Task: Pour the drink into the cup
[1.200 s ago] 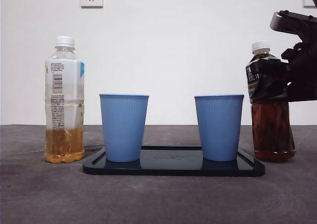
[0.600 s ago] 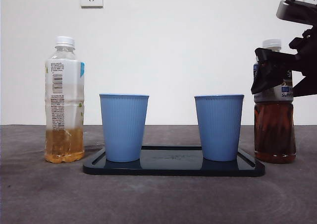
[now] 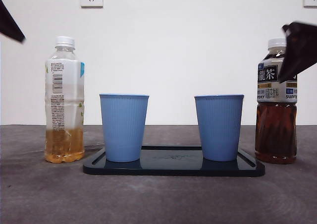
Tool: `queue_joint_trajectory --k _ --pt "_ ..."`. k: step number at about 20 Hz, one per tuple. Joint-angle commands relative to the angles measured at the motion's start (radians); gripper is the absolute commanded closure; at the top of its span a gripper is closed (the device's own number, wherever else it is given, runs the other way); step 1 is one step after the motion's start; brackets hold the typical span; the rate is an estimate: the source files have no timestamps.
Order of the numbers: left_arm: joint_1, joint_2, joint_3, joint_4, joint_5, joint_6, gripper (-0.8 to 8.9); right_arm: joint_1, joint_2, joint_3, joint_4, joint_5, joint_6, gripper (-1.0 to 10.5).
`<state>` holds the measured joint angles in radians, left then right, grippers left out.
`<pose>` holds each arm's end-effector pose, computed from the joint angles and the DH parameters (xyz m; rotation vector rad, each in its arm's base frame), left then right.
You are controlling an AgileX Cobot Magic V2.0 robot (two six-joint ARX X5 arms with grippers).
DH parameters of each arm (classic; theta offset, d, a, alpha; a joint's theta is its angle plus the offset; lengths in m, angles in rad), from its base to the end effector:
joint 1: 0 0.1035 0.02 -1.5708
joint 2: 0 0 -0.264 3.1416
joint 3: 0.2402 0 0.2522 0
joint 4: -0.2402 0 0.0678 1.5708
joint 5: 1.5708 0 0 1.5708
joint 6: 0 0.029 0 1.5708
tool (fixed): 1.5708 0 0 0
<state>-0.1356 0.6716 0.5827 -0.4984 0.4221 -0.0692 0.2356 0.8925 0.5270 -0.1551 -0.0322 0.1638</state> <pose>0.1382 -0.0308 0.2536 -0.1504 0.6075 -0.5211 0.1831 0.0449 0.2294 0.1062 0.5393 0.2184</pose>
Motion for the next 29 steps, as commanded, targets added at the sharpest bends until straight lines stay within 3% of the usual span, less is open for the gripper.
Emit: queue_joint_trajectory --k 1,3,6,14,26,29 --pt "-0.018 0.043 -0.042 0.132 0.004 -0.05 1.82 0.009 -0.077 0.01 -0.079 -0.034 0.048 5.0" --pt "-0.045 0.092 -0.075 0.253 -0.002 -0.056 1.82 0.021 -0.162 0.01 -0.156 -0.076 0.085 5.0" --pt "-0.103 0.18 -0.084 0.358 -0.103 -0.026 1.82 0.047 -0.257 0.012 -0.241 -0.146 0.125 5.0" --pt "-0.147 0.446 -0.084 0.574 -0.253 0.01 1.87 0.084 -0.418 0.031 -0.364 -0.18 0.143 5.0" --pt "-0.147 0.742 -0.084 0.956 -0.258 0.008 1.92 0.084 -0.439 0.069 -0.373 -0.18 0.129 5.0" --pt "-0.147 0.767 -0.084 1.006 -0.258 0.004 2.79 0.084 -0.439 0.069 -0.379 -0.18 0.116 5.0"
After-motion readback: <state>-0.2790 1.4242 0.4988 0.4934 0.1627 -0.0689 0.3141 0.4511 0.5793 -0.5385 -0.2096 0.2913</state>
